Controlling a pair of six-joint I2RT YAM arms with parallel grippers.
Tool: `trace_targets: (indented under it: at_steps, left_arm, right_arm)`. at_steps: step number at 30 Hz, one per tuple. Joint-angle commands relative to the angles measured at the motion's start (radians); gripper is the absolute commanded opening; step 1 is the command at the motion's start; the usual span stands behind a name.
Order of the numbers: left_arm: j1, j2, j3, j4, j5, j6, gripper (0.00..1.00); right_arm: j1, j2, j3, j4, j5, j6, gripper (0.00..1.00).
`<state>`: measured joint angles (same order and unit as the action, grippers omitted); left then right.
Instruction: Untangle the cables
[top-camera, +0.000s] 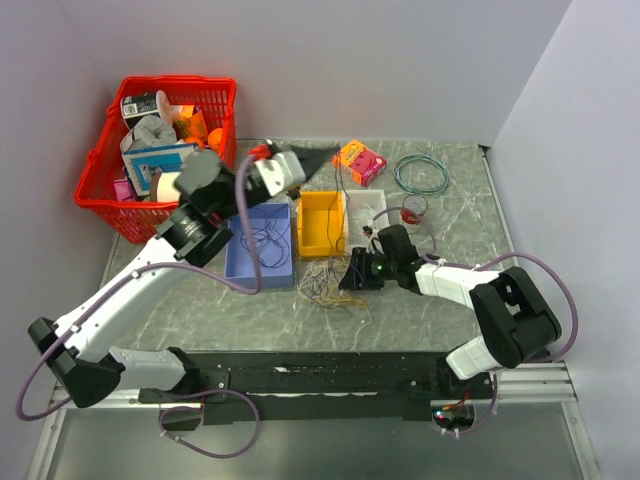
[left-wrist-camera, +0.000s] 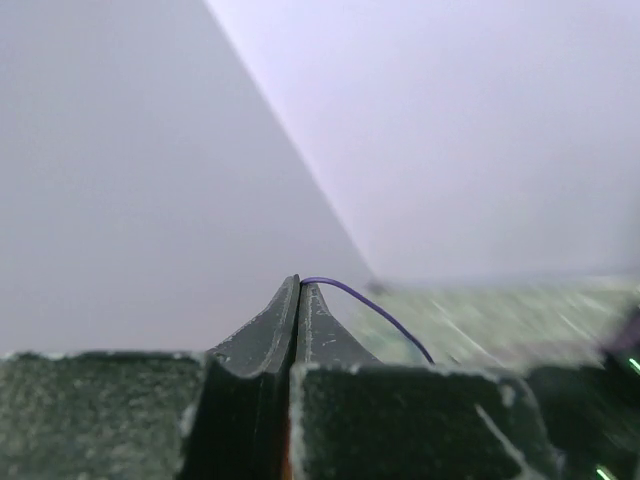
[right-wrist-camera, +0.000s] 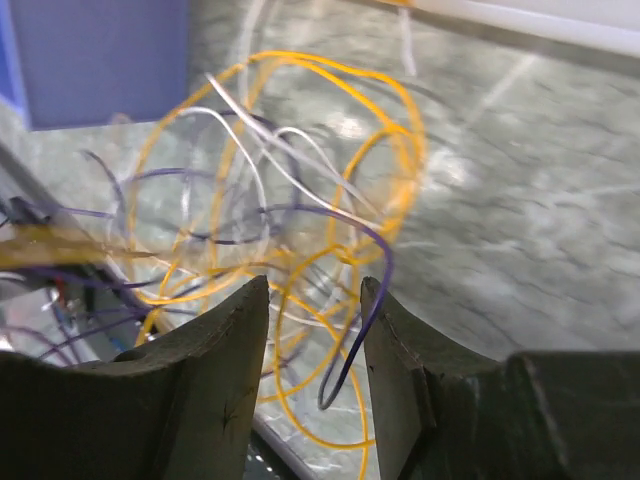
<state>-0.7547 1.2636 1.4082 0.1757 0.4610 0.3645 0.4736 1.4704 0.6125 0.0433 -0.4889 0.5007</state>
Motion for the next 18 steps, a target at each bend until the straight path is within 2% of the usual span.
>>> trace_targets:
  at_steps: [1, 8, 11, 14, 15, 18]
  left_arm:
    - [0.0, -0.049, 0.063, 0.22, -0.168, 0.065, 0.01]
    - [0.0, -0.056, 0.092, 0.366, -0.316, 0.24, 0.01]
    - [0.0, -0.069, 0.098, 0.369, -0.306, 0.268, 0.01]
    - [0.0, -0.101, 0.08, 0.321, -0.263, 0.219, 0.01]
    - [-0.001, -0.105, 0.074, 0.317, -0.257, 0.209, 0.01]
    - [-0.003, -0.105, 0.078, 0.312, -0.266, 0.177, 0.01]
  right_arm:
    - [0.0, -0.015, 0.0, -0.061, 0.094, -0.019, 0.48]
    - [-0.007, -0.073, -0.011, -0.146, 0.161, -0.047, 0.47]
    - [-0.009, -0.125, -0.004, -0.172, 0.156, -0.077, 0.48]
    - [0.002, -0.247, 0.015, -0.201, 0.164, -0.154, 0.57]
    - [0.008, -0.287, 0.023, -0.215, 0.183, -0.207, 0.64]
    - [0.013, -0.464, 0.049, -0.246, 0.179, -0.325, 0.78]
